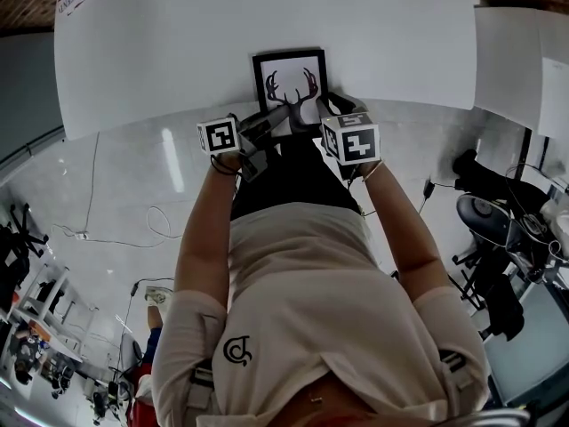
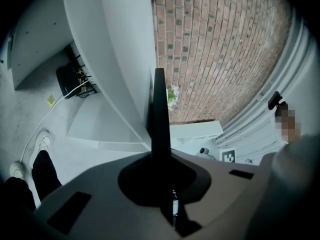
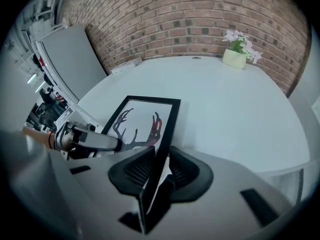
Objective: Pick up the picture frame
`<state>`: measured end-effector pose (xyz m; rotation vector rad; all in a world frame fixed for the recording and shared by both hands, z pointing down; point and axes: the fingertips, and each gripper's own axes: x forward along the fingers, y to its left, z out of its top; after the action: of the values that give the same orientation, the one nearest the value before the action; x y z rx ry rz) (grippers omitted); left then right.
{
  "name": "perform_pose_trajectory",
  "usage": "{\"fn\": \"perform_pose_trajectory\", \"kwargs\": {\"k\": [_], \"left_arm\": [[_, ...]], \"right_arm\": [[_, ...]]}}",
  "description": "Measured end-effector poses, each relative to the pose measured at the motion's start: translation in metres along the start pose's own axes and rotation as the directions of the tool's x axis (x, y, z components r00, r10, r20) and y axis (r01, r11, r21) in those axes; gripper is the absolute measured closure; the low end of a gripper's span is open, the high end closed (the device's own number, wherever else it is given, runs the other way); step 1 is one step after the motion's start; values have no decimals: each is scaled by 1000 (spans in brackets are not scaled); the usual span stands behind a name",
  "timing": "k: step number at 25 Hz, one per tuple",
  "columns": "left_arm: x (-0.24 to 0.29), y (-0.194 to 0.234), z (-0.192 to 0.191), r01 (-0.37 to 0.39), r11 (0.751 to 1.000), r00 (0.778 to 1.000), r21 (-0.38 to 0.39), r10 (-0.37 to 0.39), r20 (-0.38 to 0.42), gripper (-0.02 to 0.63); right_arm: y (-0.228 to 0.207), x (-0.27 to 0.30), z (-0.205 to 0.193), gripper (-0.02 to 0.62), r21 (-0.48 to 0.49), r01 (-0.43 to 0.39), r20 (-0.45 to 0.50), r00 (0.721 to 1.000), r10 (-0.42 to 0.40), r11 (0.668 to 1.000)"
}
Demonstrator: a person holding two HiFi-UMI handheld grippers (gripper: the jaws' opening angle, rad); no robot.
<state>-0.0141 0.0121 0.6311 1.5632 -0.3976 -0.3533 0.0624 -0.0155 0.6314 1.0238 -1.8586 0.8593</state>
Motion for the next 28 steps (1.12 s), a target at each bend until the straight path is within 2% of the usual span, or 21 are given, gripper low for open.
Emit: {"fn": "perform_pose_trajectory", "kwargs": {"k": [6, 12, 14, 18, 20, 23, 25, 28], "left_arm": [[-1, -12, -4, -39, 998, 999, 57, 38, 20, 583], [-13, -27, 9, -108, 983, 990, 149, 93, 103, 583], [-18, -35, 13, -140, 971, 985, 193, 117, 123, 583], [-26, -58, 23, -228, 933, 967, 280, 182, 180, 583], [-34, -67, 31, -300, 896, 946, 328, 236, 221, 583], [-43, -83, 48, -418, 797, 904, 437, 318, 285, 583], [-46, -97, 57, -460, 735, 886, 497, 340, 316, 583], [-50, -118, 73, -491, 669, 870, 558, 341, 356, 583]], "right_arm": [[-1, -10, 1, 494, 1, 22, 20, 1000, -22, 1000], [-3, -29, 11, 509, 28, 49, 91, 994, -51, 998], [-2, -37, 12, 527, 24, 52, 107, 993, -54, 998], [1, -54, 17, 550, 18, 56, 146, 988, -58, 998], [2, -61, 23, 579, 28, 66, 163, 984, -69, 997], [5, -66, 35, 586, 34, 67, 169, 983, -72, 997], [7, -70, 45, 586, 31, 63, 178, 982, -67, 998], [11, -77, 66, 588, 22, 55, 218, 974, -58, 998]]}}
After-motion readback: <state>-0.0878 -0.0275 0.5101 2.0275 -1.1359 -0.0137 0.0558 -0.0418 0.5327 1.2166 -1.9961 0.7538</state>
